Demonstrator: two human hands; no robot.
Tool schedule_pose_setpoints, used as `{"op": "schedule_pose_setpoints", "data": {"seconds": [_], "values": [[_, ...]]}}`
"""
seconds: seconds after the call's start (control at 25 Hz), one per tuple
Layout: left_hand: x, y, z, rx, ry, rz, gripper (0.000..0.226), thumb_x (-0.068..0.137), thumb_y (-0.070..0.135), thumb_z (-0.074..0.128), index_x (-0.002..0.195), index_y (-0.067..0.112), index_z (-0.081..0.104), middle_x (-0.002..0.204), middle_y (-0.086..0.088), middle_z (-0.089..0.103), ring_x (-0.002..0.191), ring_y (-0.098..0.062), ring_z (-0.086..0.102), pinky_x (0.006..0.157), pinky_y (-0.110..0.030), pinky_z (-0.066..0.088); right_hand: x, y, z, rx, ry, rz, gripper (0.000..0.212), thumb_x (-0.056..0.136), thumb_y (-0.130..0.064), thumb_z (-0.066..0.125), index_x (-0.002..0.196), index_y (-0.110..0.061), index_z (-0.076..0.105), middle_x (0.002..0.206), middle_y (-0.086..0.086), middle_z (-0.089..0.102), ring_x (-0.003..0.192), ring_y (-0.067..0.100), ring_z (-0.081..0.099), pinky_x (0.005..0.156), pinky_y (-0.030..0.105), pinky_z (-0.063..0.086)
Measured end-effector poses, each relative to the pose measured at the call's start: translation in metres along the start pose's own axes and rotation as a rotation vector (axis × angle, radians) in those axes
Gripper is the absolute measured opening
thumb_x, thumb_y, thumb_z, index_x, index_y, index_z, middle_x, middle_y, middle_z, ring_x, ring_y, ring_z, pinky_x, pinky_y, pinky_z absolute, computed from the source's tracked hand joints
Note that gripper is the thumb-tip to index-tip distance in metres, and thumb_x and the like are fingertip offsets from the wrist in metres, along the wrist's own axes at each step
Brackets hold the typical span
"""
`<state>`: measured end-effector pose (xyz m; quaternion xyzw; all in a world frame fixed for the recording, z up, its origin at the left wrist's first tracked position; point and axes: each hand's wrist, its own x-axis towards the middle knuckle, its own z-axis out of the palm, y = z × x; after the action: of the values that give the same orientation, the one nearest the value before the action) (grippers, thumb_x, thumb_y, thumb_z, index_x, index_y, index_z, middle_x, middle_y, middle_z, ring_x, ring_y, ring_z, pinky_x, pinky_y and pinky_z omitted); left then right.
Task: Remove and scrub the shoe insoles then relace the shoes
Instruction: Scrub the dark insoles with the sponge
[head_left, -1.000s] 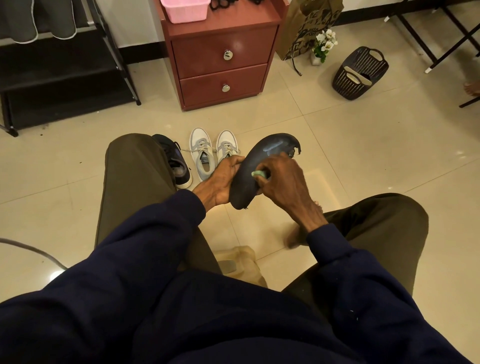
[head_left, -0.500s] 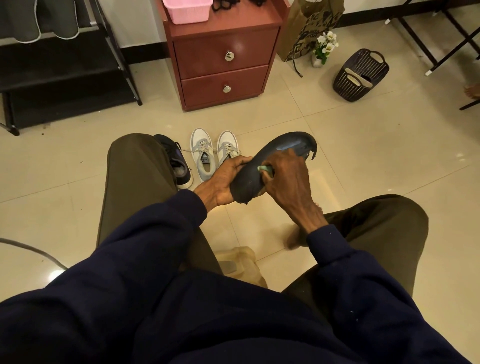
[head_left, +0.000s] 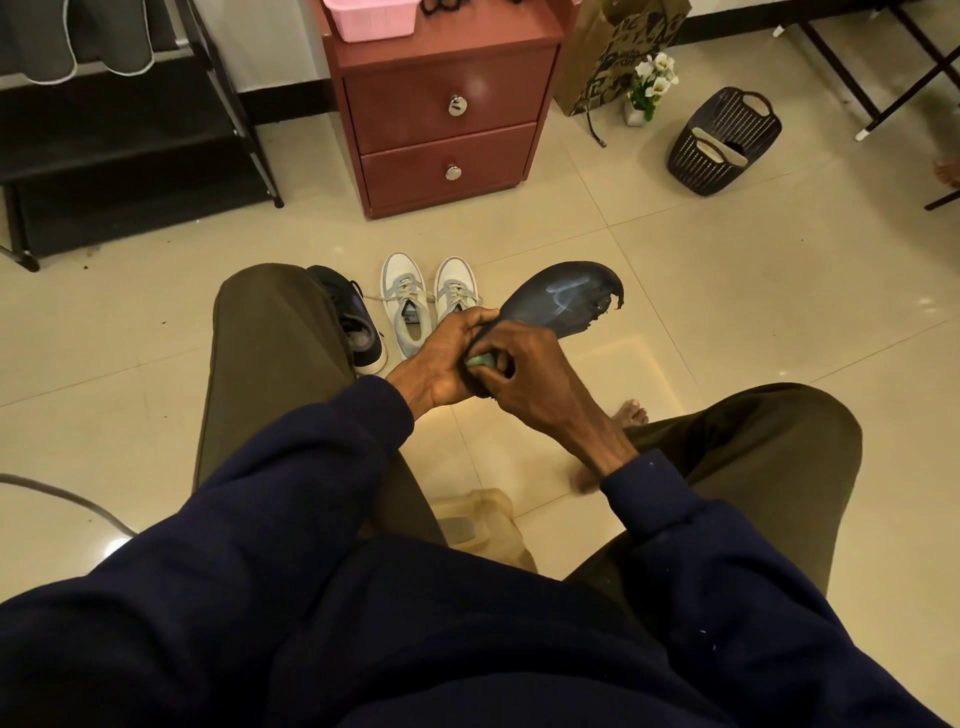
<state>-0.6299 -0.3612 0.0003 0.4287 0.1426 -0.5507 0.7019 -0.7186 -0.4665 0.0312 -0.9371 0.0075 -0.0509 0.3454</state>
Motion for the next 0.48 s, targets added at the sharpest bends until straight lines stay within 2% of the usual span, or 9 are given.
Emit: {"op": "schedule_pose_setpoints", "data": {"seconds": [0.08,0.16,0.2,0.32,0.4,0.48], "values": [[-0.001,-0.001,-0.001,-0.018,0.014,0.005,0.032,0.1,0.028,0.053,0.077,0.011,0.068,0.069,-0.004,0.065,0.058,-0.018,0.06,0.061,-0.027,0.049,-0.001,-0.004,-0.008,0.088,-0.143,-0.024,0.01,0.081,-0.009,0.079,0.088,-0.015,0.079,0.084,-0.011,0.068,0.073,0.0,0.056,0.067,0.009,0.04],[-0.001,-0.001,-0.001,-0.037,0.027,0.024,0.027,0.101,0.026,0.053,0.089,0.009,0.069,0.081,-0.007,0.069,0.066,-0.02,0.064,0.067,-0.029,0.053,0.001,0.002,-0.018,-0.025,-0.259,-0.013,0.008,0.081,-0.015,0.08,0.088,-0.019,0.08,0.084,-0.011,0.07,0.073,0.001,0.055,0.062,0.011,0.037],[-0.002,0.0,0.0,-0.043,0.022,0.029,0.026,0.102,0.026,0.052,0.094,0.008,0.069,0.087,-0.008,0.069,0.07,-0.021,0.065,0.07,-0.031,0.054,0.001,0.007,-0.021,-0.136,-0.242,0.011,0.007,0.082,-0.018,0.079,0.088,-0.021,0.08,0.086,-0.01,0.071,0.076,0.004,0.054,0.061,0.013,0.034],[-0.004,0.0,0.004,-0.045,-0.003,0.034,0.027,0.104,0.025,0.049,0.098,0.007,0.068,0.087,-0.009,0.071,0.07,-0.023,0.069,0.066,-0.033,0.059,0.001,0.019,-0.023,-0.362,0.004,0.113,0.005,0.082,-0.016,0.078,0.087,-0.017,0.077,0.091,0.0,0.072,0.088,0.017,0.058,0.068,0.021,0.032],[-0.004,0.0,0.004,-0.033,0.012,0.026,0.028,0.104,0.027,0.049,0.094,0.008,0.068,0.082,-0.008,0.07,0.068,-0.022,0.068,0.065,-0.032,0.058,0.001,0.012,-0.014,-0.289,0.02,0.073,0.005,0.083,-0.013,0.077,0.088,-0.014,0.076,0.09,0.001,0.071,0.086,0.017,0.057,0.068,0.023,0.035],[-0.003,0.0,0.003,0.001,0.018,0.005,0.028,0.102,0.031,0.052,0.089,0.012,0.068,0.082,-0.006,0.066,0.071,-0.021,0.063,0.07,-0.031,0.05,0.001,0.003,-0.009,-0.115,-0.1,0.012,0.006,0.082,-0.011,0.077,0.087,-0.014,0.077,0.087,-0.001,0.071,0.081,0.012,0.055,0.065,0.023,0.041]]}}
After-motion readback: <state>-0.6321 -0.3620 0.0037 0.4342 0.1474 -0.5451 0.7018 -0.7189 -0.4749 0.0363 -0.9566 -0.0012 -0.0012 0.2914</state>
